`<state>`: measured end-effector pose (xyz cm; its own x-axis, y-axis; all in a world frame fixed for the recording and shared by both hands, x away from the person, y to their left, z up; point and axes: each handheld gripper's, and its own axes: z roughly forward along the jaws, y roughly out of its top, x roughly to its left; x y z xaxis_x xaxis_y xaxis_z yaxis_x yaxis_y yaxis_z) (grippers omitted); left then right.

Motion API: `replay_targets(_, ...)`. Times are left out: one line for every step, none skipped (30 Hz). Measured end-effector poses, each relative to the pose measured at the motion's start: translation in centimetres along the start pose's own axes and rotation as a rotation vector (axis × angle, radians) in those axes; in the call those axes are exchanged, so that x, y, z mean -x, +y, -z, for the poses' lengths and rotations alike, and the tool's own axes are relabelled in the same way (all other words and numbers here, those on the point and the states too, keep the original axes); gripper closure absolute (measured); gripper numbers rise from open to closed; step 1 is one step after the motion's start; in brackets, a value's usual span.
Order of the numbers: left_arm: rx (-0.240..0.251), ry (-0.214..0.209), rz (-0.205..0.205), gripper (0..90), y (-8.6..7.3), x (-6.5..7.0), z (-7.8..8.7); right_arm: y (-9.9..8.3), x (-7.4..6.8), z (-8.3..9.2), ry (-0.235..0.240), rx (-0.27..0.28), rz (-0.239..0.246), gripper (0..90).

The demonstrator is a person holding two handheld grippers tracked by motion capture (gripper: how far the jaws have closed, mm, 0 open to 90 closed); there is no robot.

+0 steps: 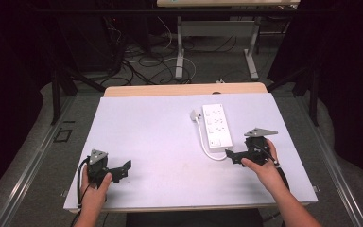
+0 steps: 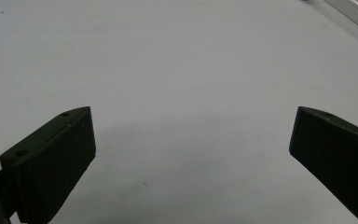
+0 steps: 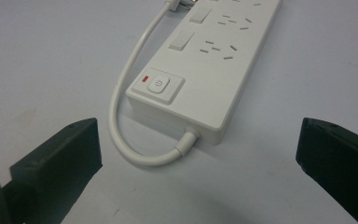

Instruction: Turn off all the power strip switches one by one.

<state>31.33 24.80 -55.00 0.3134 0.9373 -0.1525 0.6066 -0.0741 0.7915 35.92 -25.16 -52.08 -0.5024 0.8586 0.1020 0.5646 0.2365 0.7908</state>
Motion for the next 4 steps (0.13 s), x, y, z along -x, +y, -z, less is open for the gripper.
replay_targets(0.001, 0.000, 0.001, 0.2, 0.00, -0.01, 0.01, -0.25, 0.06, 0.17, -0.009, 0.009, 0.000, 0.0)
replay_targets(0.001, -0.002, 0.002, 0.2, 0.00, -0.03, 0.02, -0.48, 0.11, 0.33, -0.011, 0.016, -0.005, 0.0)
replay_targets(0.001, -0.001, 0.004, 0.2, 0.00, -0.03, 0.02, -0.68, 0.21, 0.46, -0.010, 0.020, -0.009, 0.0)
replay_targets(0.000, 0.000, 0.004, 0.2, -0.01, -0.04, 0.01, -0.86, 0.29, 0.59, -0.008, 0.020, -0.014, 0.0)
